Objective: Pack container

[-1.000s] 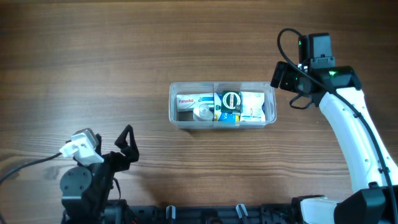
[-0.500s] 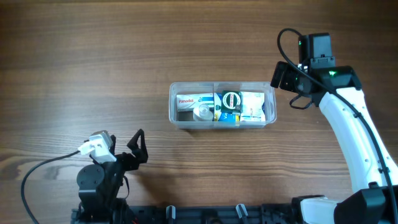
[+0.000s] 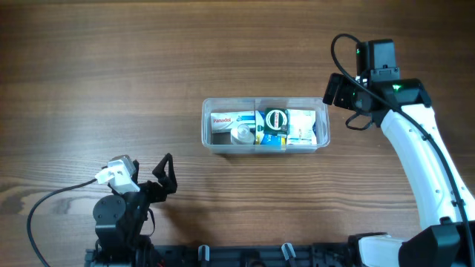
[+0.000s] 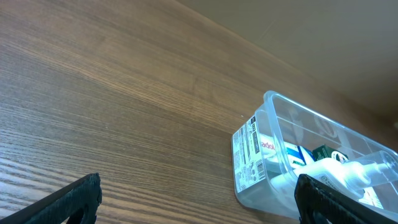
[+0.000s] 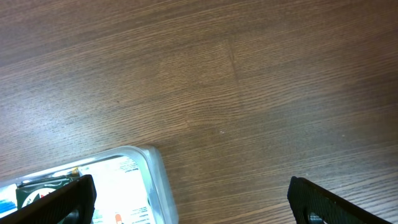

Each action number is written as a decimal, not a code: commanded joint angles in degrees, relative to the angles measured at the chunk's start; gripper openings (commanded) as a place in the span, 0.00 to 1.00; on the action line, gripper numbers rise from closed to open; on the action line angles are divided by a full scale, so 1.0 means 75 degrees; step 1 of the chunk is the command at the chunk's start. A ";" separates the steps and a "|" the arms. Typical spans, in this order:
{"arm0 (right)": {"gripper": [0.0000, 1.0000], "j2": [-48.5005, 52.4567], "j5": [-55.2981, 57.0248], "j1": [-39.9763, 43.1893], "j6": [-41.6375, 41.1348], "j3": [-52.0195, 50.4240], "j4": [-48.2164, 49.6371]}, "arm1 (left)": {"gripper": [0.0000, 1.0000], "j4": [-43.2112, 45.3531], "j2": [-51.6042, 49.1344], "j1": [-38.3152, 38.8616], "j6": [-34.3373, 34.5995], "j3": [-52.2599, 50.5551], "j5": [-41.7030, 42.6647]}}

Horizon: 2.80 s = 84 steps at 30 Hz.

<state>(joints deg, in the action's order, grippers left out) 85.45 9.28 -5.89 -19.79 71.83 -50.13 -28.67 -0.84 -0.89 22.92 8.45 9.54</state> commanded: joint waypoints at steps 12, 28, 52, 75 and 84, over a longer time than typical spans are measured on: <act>1.00 0.0087 0.0111 0.0032 0.0032 0.0073 0.0020 | 1.00 0.0003 0.0090 -0.0061 -0.0175 -0.0041 0.0122; 1.00 -0.2806 0.0201 0.0032 0.0047 -0.0041 -0.0122 | 1.00 0.0003 0.0090 -0.0061 -0.0175 -0.0041 0.0122; 1.00 -0.9745 0.0012 0.0041 0.1043 -0.6869 0.2276 | 1.00 0.0003 0.0090 -0.0061 -0.0175 -0.0041 0.0125; 1.00 -1.1366 -0.0044 0.0466 0.0816 -0.8285 0.2841 | 1.00 0.0003 0.0090 -0.0061 -0.0175 -0.0041 0.0122; 1.00 -1.1369 -0.0041 0.0466 0.0638 -0.8629 0.4628 | 1.00 0.0003 0.0090 -0.0061 -0.0175 -0.0041 0.0122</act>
<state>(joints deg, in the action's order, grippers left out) 1.10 9.87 -2.76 -13.80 7.81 -21.65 -28.71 -0.78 -0.89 22.92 8.21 9.56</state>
